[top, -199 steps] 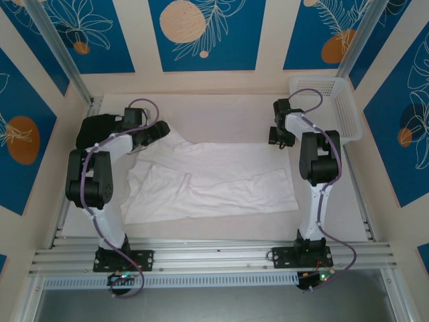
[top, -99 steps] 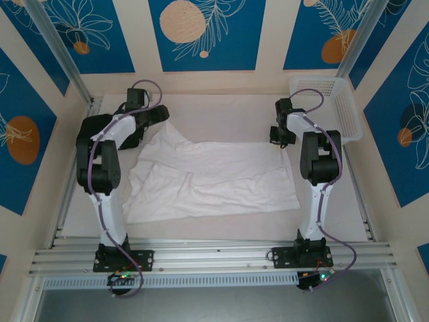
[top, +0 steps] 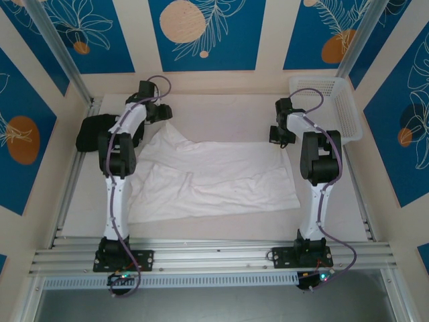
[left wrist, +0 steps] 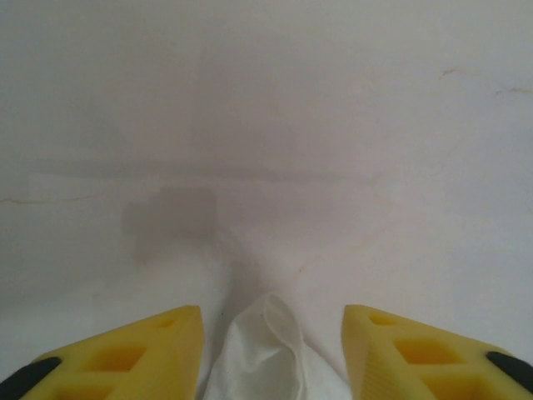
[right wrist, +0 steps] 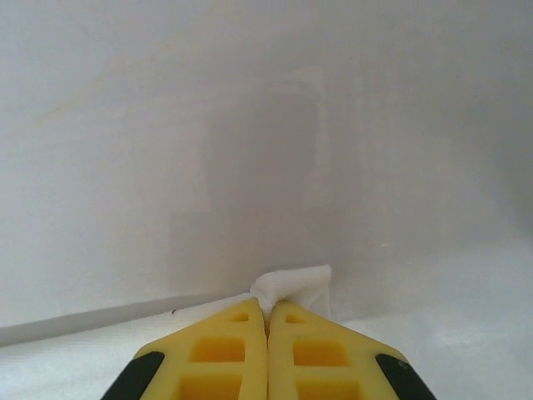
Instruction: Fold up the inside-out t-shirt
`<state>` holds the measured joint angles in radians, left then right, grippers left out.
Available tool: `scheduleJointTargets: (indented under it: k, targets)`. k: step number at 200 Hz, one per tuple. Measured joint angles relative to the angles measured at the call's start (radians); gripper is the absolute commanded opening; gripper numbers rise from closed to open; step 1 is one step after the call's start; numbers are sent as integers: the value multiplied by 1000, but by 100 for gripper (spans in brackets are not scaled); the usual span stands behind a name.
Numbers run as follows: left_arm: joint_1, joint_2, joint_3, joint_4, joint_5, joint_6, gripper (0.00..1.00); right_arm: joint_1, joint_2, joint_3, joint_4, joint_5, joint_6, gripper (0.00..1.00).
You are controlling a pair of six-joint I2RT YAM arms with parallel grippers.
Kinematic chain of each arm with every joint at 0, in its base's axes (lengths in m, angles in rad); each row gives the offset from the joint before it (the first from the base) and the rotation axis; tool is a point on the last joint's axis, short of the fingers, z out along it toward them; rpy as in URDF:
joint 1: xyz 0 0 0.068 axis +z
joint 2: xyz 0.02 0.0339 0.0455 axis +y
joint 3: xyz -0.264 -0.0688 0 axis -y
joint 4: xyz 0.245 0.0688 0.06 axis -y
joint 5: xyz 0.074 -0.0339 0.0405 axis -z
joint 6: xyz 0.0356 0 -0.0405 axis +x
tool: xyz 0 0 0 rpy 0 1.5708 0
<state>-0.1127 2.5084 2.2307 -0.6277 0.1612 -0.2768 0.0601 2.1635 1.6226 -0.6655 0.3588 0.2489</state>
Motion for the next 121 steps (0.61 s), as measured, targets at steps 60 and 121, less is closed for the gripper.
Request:
scheduleJointTargets:
  k: [60, 121]
  targets:
    - [-8, 44, 45, -32, -6, 13, 10, 0, -7, -14, 17, -1, -11, 5]
    - [-8, 58, 76, -53, -14, 34, 0, -1, -11, -16, 22, -3, -25, 4]
